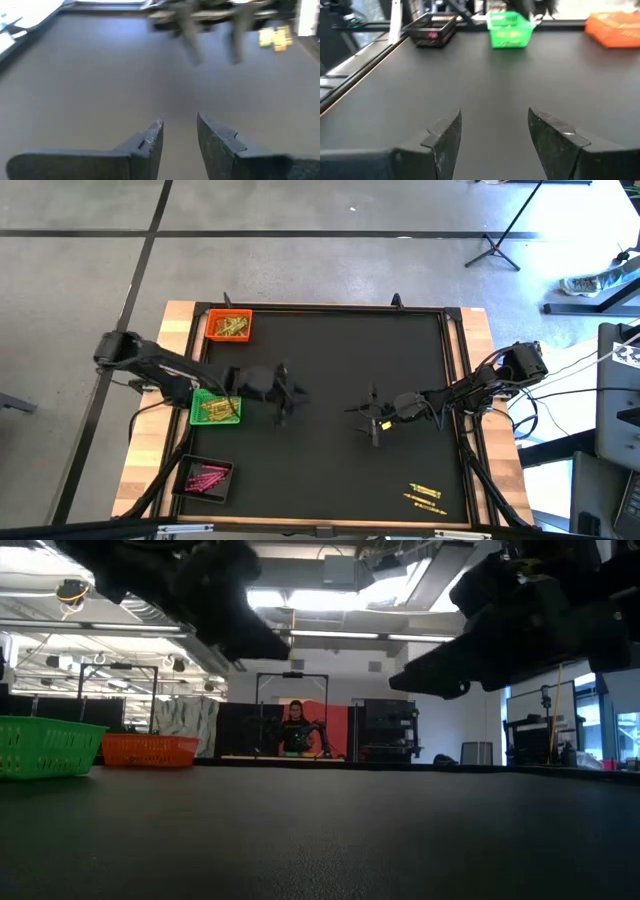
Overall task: Sort crayons
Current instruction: Put the yellow crayon into the green bin
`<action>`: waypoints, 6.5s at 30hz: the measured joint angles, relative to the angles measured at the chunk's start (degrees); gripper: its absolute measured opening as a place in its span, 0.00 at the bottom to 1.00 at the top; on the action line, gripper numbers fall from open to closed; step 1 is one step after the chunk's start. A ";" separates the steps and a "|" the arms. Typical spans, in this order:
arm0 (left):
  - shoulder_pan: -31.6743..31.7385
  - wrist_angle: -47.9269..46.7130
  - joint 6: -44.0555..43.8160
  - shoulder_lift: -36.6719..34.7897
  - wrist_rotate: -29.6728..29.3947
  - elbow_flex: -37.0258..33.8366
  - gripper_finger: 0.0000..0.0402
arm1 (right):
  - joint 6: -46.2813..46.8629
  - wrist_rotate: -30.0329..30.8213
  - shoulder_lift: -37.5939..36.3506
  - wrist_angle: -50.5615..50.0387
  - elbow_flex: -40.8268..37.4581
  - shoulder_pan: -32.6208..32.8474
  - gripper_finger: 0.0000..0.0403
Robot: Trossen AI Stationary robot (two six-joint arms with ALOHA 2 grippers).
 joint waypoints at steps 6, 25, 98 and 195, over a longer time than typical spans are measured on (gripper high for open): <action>-8.03 16.03 -0.85 10.34 -0.06 0.01 0.25 | 1.69 -0.78 0.00 -0.98 0.02 4.98 0.56; -17.51 49.63 -0.85 38.39 -0.34 8.36 0.25 | 24.58 0.31 0.00 -67.38 26.30 22.16 0.56; -18.10 48.29 -0.94 38.71 -2.11 9.54 0.25 | 75.15 -7.22 0.35 -97.08 24.51 43.77 0.03; -18.88 9.83 1.26 22.14 -20.49 17.47 0.02 | -2.61 16.75 -3.04 -11.31 7.58 16.47 0.48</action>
